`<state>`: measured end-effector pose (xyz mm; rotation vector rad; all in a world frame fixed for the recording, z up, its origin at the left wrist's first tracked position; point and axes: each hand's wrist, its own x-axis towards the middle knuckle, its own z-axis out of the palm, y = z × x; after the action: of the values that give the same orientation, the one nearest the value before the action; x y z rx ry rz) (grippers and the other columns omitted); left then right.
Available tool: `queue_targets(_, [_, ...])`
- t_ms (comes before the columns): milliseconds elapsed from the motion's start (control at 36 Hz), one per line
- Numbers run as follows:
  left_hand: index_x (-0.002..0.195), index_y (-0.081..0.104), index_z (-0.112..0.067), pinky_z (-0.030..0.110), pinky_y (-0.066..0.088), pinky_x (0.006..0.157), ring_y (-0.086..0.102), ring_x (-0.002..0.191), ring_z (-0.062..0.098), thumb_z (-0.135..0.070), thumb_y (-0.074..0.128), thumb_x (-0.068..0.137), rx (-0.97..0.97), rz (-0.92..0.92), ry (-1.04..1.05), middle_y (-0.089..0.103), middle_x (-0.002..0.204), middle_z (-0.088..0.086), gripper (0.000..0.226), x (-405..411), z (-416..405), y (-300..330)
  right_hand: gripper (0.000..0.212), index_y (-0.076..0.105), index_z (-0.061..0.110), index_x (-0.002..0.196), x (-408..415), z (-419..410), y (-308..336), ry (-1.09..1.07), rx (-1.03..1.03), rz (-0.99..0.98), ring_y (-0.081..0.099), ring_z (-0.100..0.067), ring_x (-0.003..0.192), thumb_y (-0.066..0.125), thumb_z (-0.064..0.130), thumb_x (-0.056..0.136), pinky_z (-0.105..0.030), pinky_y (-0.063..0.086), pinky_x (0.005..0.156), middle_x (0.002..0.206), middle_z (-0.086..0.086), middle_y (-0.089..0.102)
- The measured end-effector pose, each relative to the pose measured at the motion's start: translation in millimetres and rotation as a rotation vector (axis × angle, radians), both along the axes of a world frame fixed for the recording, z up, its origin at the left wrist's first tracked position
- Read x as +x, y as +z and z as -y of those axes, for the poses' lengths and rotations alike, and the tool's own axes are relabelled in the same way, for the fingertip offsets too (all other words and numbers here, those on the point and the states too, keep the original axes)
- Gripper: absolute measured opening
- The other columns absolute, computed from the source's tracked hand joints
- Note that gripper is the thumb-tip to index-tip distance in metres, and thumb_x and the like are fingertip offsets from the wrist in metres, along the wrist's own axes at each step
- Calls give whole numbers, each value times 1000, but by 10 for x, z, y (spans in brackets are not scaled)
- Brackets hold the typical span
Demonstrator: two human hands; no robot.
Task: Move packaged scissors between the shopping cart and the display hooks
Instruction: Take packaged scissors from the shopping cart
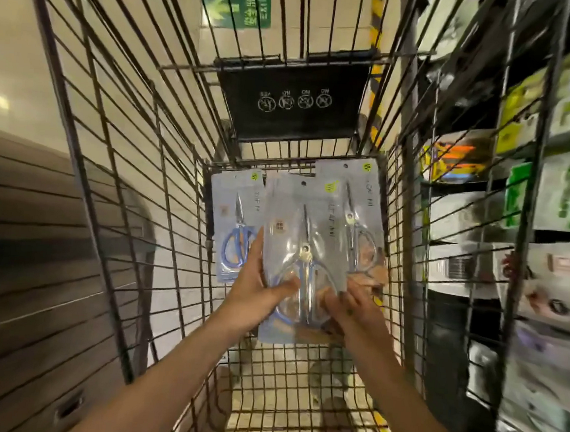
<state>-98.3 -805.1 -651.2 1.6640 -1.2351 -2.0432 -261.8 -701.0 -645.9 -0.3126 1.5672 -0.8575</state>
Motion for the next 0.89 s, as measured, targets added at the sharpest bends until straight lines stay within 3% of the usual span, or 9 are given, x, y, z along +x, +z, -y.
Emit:
queue_targets(111, [159, 21, -38, 22, 49, 105, 54, 131, -1, 5, 70, 90, -41, -4, 105, 52, 141, -28, 95, 48, -75, -53, 16, 66, 24, 111, 116, -65, -69, -24, -7, 9, 74, -10, 88, 60, 17, 98, -23, 59, 68, 93, 8, 78])
queue_targets(194, [157, 24, -46, 46, 44, 115, 50, 140, 11, 6, 69, 91, -50, -5, 136, 49, 154, -11, 94, 109, -107, -64, 28, 62, 19, 126, 169, -73, -140, 18, 21, 23, 73, -19, 100, 62, 21, 98, -28, 59, 75, 111, -4, 76])
queue_targets(278, [158, 24, -43, 57, 42, 113, 52, 138, 14, 9, 66, 92, -86, 5, 155, 51, 153, -8, 93, 172, -124, -51, 47, 50, 27, 139, 121, -49, -176, 90, 10, -208, 69, -12, 103, 64, 37, 95, -14, 52, 76, 120, 7, 68])
queue_targets(361, [160, 21, -38, 59, 38, 116, 45, 144, 16, -2, 69, 93, -191, 14, 108, 43, 159, -8, 90, 241, -110, 2, 46, 45, 33, 142, 10, 38, -171, 79, -34, -375, 56, -5, 117, 61, 32, 98, -11, 44, 84, 128, 18, 55])
queue_targets(472, [161, 19, -34, 59, 35, 118, 39, 148, 24, -22, 72, 93, -298, 1, 40, 36, 163, -1, 87, 307, -88, 80, 61, 40, 24, 147, -177, 207, -434, 125, -94, -641, 48, -18, 131, 67, 25, 92, -43, 47, 106, 141, 0, 48])
queue_targets(556, [162, 16, -34, 60, 32, 119, 33, 151, 23, -33, 71, 92, -336, -5, 17, 31, 165, -3, 89, 353, -83, 108, 75, 36, 19, 145, -258, 375, -693, 159, 14, -766, 51, -29, 126, 66, 50, 84, -52, 51, 99, 138, -10, 49])
queue_targets(639, [162, 15, -33, 58, 33, 120, 33, 151, 17, -18, 68, 92, -345, 7, 8, 30, 165, -7, 89, 389, -89, 139, 88, 24, 23, 150, -283, 463, -839, 152, 102, -757, 43, -31, 139, 55, 67, 80, -55, 47, 105, 151, -9, 40])
queue_targets(806, [162, 12, -32, 37, 42, 114, 37, 148, 9, 5, 64, 93, -347, 37, 7, 32, 164, -12, 94, 464, -88, 178, 99, 25, 18, 154, -251, 536, -893, 85, 143, -863, 35, -31, 143, 85, 31, 77, -53, 39, 113, 152, -11, 39])
queue_targets(889, [162, 12, -34, 37, 43, 114, 40, 145, 5, 3, 65, 94, -353, 53, 18, 35, 162, -14, 94, 485, -80, 190, 104, 23, 26, 154, -251, 571, -849, 34, 126, -917, 38, -30, 139, 89, 26, 72, -48, 47, 108, 150, -7, 37])
